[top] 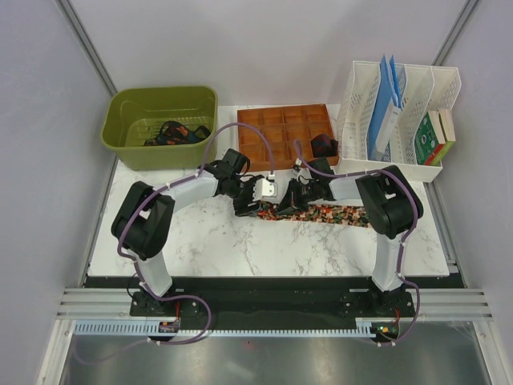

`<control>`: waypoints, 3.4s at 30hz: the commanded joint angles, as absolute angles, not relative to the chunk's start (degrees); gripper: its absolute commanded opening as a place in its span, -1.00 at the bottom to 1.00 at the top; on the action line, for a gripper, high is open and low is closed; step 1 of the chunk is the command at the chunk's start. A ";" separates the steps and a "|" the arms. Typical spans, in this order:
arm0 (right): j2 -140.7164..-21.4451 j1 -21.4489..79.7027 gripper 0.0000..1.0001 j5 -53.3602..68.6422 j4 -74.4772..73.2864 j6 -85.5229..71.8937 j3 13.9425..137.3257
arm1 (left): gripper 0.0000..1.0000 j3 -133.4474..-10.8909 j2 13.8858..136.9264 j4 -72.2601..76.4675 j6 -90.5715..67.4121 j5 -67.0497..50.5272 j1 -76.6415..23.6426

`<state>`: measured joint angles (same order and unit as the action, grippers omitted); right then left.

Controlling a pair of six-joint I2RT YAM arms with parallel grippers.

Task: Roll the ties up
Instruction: Roll the tie at the center of the board.

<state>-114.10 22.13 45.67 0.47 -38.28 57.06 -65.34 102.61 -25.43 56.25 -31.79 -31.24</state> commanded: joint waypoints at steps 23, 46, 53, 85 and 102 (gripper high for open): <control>-118.48 23.03 -1.00 39.29 -1.49 -35.94 57.13 | -0.03 -75.31 105.02 -28.57 51.42 -38.67 -35.77; -117.60 23.20 -0.95 47.37 6.33 -39.81 55.81 | -0.07 -79.36 117.42 -29.88 49.40 -27.34 -42.19; -114.88 22.33 -0.61 47.29 4.84 -40.16 55.99 | -0.13 -81.56 119.44 -32.52 49.48 -25.06 -42.80; -107.93 12.84 -0.10 48.78 -9.40 -26.81 53.44 | -0.24 -84.11 126.12 -35.07 39.20 -23.12 -48.69; -103.88 11.42 0.20 52.55 -9.24 -25.84 53.00 | -0.25 -83.85 126.04 -35.51 41.92 -22.59 -48.69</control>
<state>-106.39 10.81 49.04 -11.62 -25.43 53.93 -87.61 120.03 -31.27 41.82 -23.55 -46.74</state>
